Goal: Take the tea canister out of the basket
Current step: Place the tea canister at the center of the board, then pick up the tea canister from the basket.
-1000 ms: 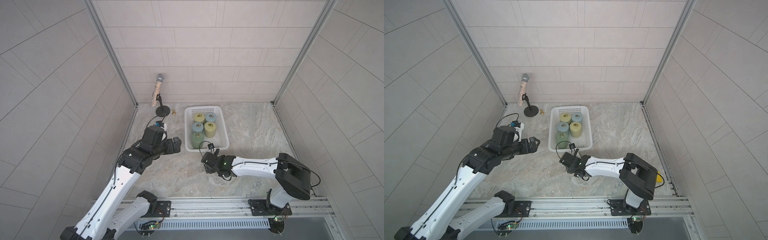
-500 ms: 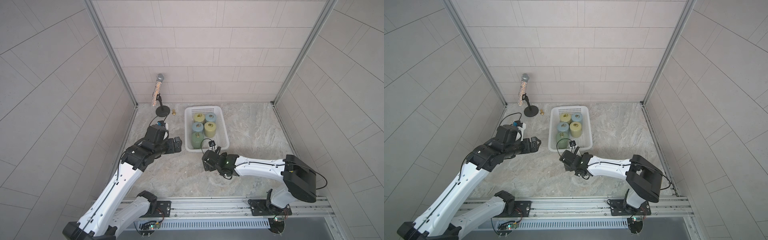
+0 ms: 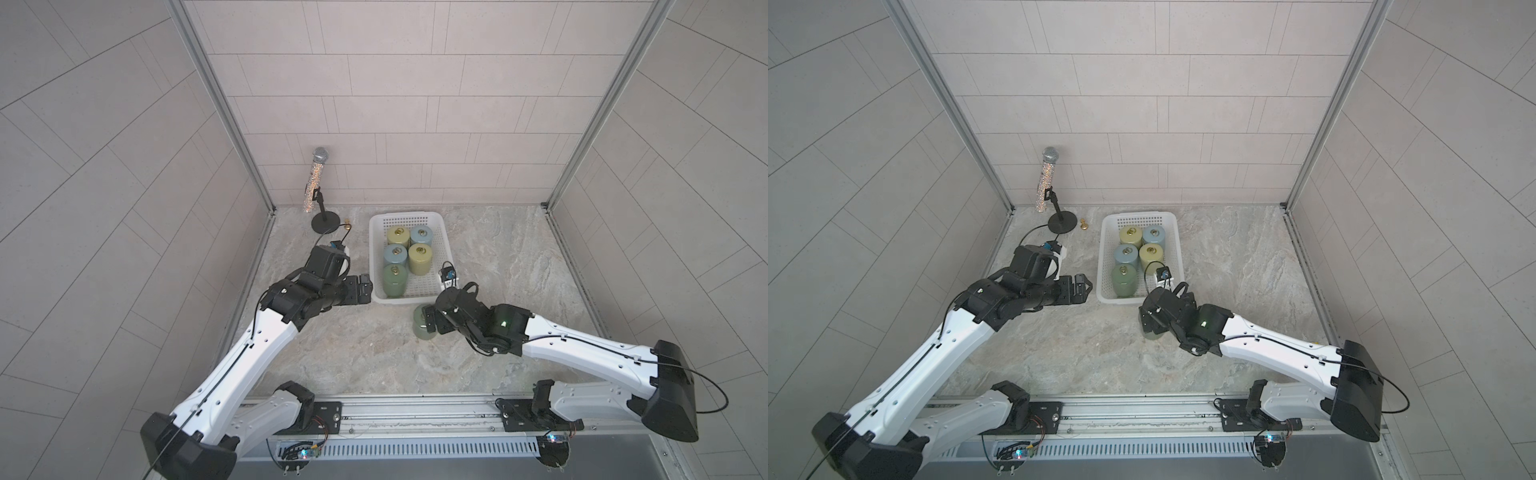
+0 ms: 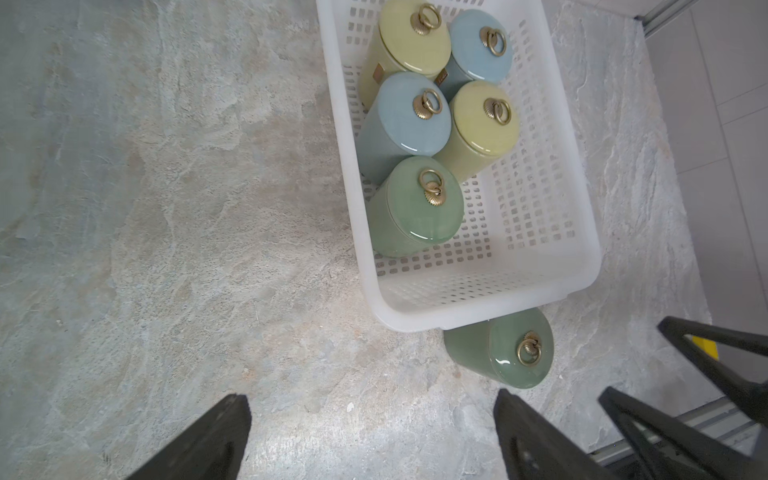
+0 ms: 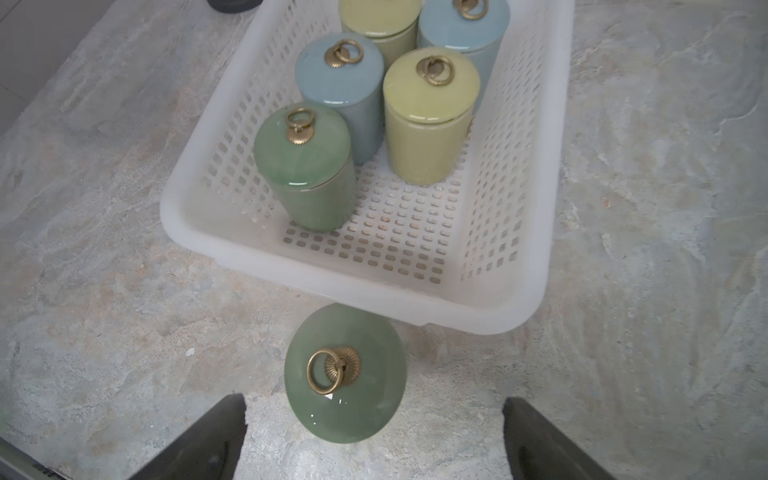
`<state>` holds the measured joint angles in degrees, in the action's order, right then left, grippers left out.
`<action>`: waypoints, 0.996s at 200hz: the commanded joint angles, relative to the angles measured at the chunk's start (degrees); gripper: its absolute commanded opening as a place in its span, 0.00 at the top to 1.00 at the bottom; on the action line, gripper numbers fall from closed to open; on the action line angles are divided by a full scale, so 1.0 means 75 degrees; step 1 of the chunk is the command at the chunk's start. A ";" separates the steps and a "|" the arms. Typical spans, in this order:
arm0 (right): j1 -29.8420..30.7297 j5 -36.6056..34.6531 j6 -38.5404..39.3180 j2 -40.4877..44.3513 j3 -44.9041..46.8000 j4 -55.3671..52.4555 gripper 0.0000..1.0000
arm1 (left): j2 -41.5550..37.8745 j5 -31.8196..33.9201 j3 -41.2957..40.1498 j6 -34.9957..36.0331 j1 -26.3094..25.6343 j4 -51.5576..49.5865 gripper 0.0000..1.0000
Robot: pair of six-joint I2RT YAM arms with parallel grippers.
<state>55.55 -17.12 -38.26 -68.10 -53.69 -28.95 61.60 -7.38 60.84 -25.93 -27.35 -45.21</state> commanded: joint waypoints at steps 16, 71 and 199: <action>-0.0540 0.0723 0.0707 0.0643 -0.0049 -0.0142 0.00 | 0.0805 0.0491 0.0430 0.0329 -0.0560 0.0339 0.00; -0.1775 0.3017 0.1389 0.1815 0.0446 0.0290 0.00 | 0.2585 0.0772 0.1383 0.0374 -0.1043 0.0508 0.00; -0.2748 0.4496 0.1597 0.2308 0.0540 0.0203 0.00 | 0.5234 0.2139 0.2500 0.0881 -0.1483 0.1201 0.02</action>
<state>35.33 15.92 -27.09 -51.27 -49.36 -27.24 99.92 4.51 79.07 -21.30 -38.15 -39.09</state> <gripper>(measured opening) 0.997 0.979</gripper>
